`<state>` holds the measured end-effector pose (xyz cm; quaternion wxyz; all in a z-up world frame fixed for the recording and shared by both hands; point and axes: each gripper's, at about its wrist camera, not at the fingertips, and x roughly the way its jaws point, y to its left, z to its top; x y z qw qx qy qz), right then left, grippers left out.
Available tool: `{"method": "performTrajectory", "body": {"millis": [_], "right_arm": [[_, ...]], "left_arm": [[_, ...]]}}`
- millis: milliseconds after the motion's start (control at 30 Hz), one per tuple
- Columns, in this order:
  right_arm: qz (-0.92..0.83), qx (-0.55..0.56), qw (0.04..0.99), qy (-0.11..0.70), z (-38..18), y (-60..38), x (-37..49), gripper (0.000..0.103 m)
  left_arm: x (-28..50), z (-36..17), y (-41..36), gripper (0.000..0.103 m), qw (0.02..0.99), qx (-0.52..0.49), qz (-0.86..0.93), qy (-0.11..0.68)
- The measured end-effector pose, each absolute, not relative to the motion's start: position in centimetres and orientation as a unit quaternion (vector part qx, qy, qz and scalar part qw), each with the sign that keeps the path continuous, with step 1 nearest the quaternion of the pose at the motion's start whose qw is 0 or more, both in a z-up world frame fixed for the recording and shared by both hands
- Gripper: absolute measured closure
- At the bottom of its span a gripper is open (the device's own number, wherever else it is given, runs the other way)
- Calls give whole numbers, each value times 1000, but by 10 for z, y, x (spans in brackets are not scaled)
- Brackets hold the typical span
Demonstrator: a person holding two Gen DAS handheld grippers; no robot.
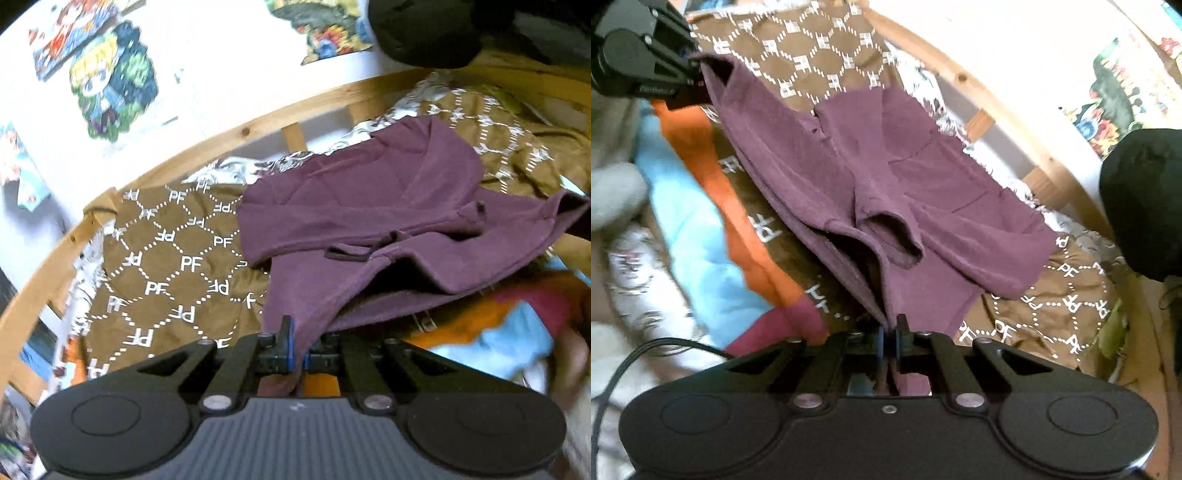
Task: Fold small clothes
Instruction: 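Grasp the hem with the left tool while the right tool holds the hem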
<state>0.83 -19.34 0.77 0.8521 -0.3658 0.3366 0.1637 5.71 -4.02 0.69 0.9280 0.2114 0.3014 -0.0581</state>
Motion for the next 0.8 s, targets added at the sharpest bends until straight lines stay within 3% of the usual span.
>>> {"method": "performTrajectory", "body": {"millis": [400, 600, 800], "right_arm": [[216, -326, 845, 363, 50, -197, -67, 99], [181, -319, 872, 325, 58, -201, -28, 98], [121, -348, 894, 257, 62, -197, 47, 98]], "left_arm": [[11, 33, -34, 98, 906, 253, -115, 319], [62, 51, -41, 96, 917, 260, -106, 283], [166, 64, -45, 96, 927, 234, -89, 279]]}}
